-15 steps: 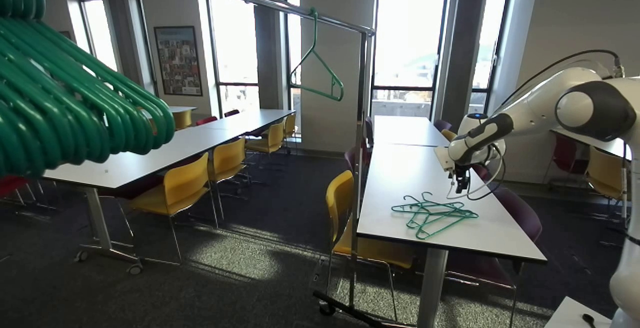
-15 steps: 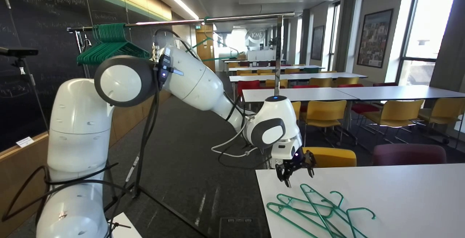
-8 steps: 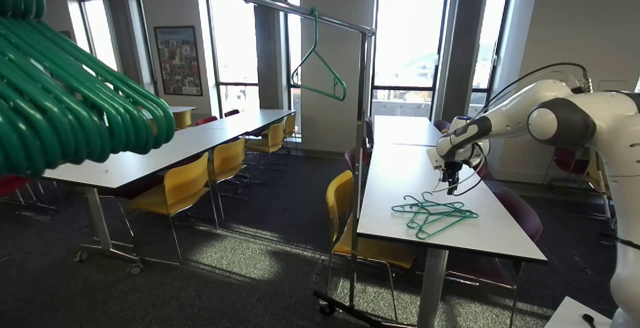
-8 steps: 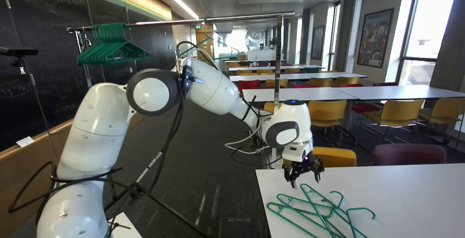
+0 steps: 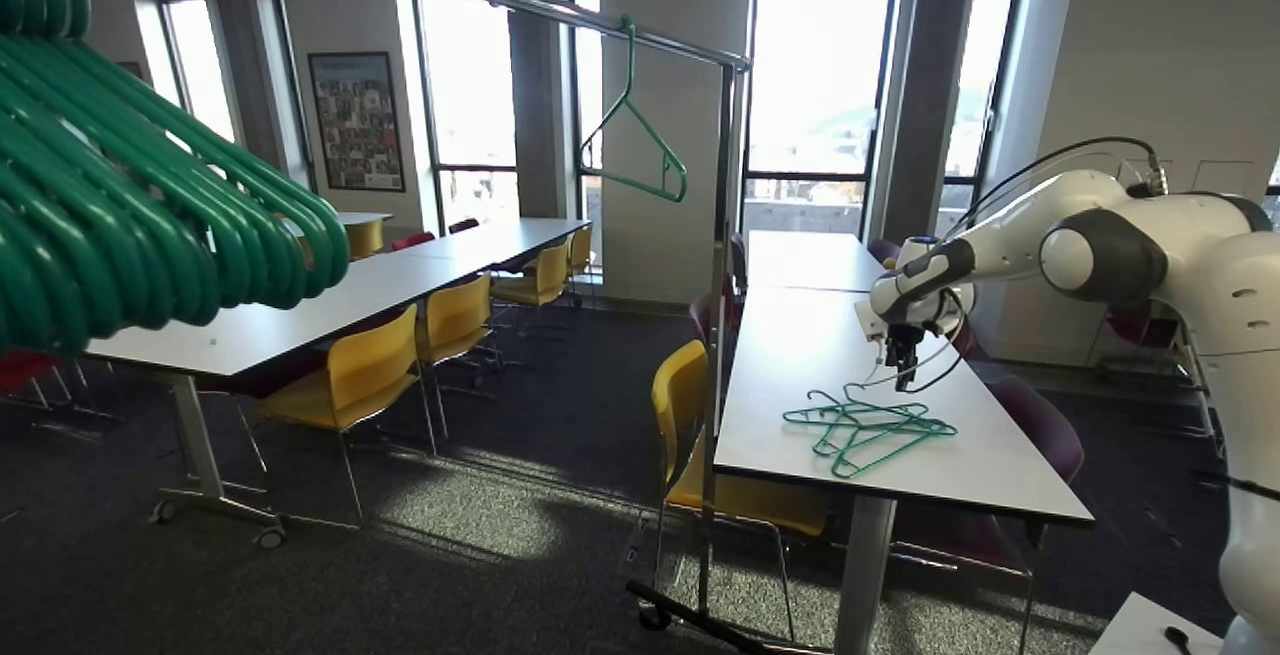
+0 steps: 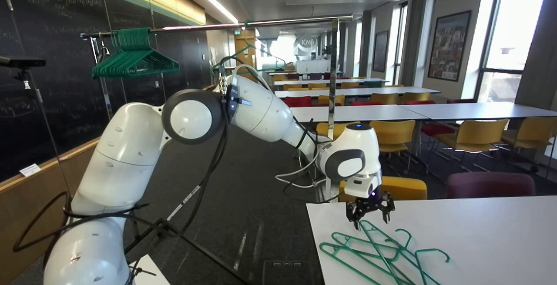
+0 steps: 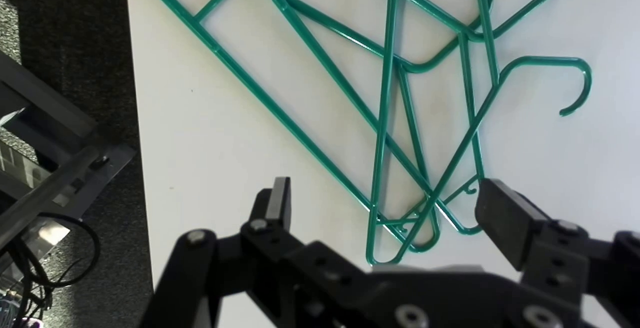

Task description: Put one green hanger from the table on the rail.

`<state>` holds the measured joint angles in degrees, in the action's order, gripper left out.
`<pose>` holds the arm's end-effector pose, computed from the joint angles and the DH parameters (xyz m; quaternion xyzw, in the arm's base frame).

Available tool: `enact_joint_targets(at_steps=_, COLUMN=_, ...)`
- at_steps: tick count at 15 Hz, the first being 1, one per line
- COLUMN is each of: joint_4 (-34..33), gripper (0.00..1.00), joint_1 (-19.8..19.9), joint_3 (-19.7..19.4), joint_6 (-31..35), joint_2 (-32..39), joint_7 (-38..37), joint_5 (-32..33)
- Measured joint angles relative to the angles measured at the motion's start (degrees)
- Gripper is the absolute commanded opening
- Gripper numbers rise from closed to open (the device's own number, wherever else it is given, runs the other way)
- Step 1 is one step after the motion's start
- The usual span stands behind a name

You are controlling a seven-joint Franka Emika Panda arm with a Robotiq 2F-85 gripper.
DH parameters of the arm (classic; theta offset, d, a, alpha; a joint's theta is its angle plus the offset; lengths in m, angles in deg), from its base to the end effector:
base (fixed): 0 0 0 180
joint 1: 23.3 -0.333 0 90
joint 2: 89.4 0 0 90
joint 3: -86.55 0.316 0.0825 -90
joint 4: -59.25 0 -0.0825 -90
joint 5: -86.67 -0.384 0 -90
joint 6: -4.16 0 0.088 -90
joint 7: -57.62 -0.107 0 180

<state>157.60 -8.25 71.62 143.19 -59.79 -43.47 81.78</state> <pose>0.6066 -0.3258 0.3179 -0.4060 0.9072 -0.1038 0.0367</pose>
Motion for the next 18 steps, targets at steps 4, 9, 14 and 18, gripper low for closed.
enact_joint_targets(at_steps=4, joint_4=-0.08, gripper=1.0, joint_1=-0.1, joint_3=-0.11, joint_6=0.08, joint_2=0.61, joint_7=-0.21, joint_5=0.0)
enact_joint_targets(at_steps=9, joint_4=-3.27, gripper=1.0, joint_1=-0.19, joint_3=-0.43, joint_6=0.19, joint_2=4.3, joint_7=-3.4, joint_5=-0.02)
enact_joint_targets(at_steps=14, joint_4=-8.61, gripper=1.0, joint_1=-0.16, joint_3=-0.64, joint_6=-0.46, joint_2=10.18, joint_7=-7.16, joint_5=-0.05)
enact_joint_targets(at_steps=18, joint_4=-13.91, gripper=1.0, joint_1=0.01, joint_3=-1.16, joint_6=-3.83, joint_2=15.16, joint_7=-9.38, joint_5=-0.1)
